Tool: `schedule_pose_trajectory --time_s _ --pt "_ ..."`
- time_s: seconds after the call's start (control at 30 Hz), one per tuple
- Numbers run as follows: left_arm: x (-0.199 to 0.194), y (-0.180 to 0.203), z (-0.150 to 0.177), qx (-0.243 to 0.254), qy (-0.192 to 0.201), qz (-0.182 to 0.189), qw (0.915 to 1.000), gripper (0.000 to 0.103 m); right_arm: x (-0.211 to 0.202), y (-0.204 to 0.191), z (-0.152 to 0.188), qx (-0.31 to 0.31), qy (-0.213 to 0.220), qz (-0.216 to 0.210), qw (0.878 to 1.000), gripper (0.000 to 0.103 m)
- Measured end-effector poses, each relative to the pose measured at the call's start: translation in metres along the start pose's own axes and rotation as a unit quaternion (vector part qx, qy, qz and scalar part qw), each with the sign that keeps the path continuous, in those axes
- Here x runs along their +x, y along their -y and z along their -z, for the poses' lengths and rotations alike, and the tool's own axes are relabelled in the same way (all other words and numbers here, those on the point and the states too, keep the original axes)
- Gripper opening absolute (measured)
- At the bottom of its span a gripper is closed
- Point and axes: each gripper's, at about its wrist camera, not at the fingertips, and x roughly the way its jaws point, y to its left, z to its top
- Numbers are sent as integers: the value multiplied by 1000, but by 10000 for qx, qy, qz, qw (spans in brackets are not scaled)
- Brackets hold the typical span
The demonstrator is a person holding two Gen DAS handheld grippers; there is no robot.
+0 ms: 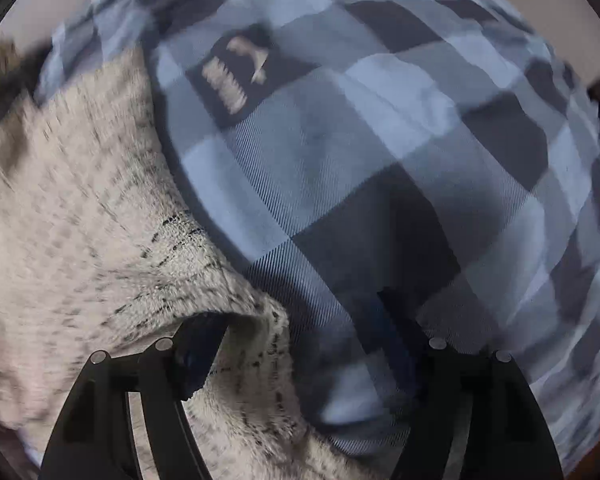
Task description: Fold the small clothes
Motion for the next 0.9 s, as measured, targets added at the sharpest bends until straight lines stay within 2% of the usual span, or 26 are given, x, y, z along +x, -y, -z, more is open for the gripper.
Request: schedule_pose_trajectory --time_s 0.03,0.1,0.13,0.2,0.27,0.33,0.37,0.4,0.5,0.57,0.63,0.73,0.77,0.8,0.83,0.87,0.9 --pt "-1 1 0 3 30 24 10000 7 -9 -4 -1 12 113 133 9998 75" --pt "-4 3 -1 25 82 46 10000 7 -37 -24 5 -109 619 848 9944 75" --pt "-6 4 -1 40 108 45 9999 7 -53 -41 9 -258 924 1002 9903 75" --pt "-7 4 -1 49 139 36 9999 7 -75 -85 19 -737 1213 688 9875 75" --pt "-8 3 0 58 154 21 9999 7 -89 -145 40 -1397 1140 160 9835 80" --pt "-9 2 0 56 150 17 9999 7 -93 -203 65 -2031 1023 -209 9736 86" --pt "-9 2 0 46 148 17 9999 7 -92 -244 80 -2452 902 -440 9643 86" --pt "-8 1 0 40 144 21 9999 7 -90 -259 97 -2705 816 -565 9576 87" --pt "-8 2 0 43 139 60 9999 7 -67 -348 140 -3622 283 -942 9269 87" --pt "-8 3 0 64 138 88 9998 7 -50 -383 174 -4052 141 -718 9113 87" --pt "-9 3 0 65 129 123 9998 7 -24 -417 185 -4368 295 -162 8989 87" --pt "-10 3 -1 39 133 193 9997 7 8 -415 192 -4472 68 136 8943 86" --pt "-11 3 -1 37 140 213 9997 7 20 -417 192 -4500 -49 254 8927 83" --pt "-11 4 -1 35 147 232 9996 7 25 -413 190 -4499 -74 340 8924 41" --pt "-13 4 -1 36 163 260 9995 7 28 -408 189 -4466 -141 446 8935 24" --pt "-13 5 -1 40 173 275 9995 7 30 -405 182 -4351 -166 424 8992 17" --pt "-14 5 -1 43 178 283 9994 7 23 -401 174 -4191 -104 167 9077 16"
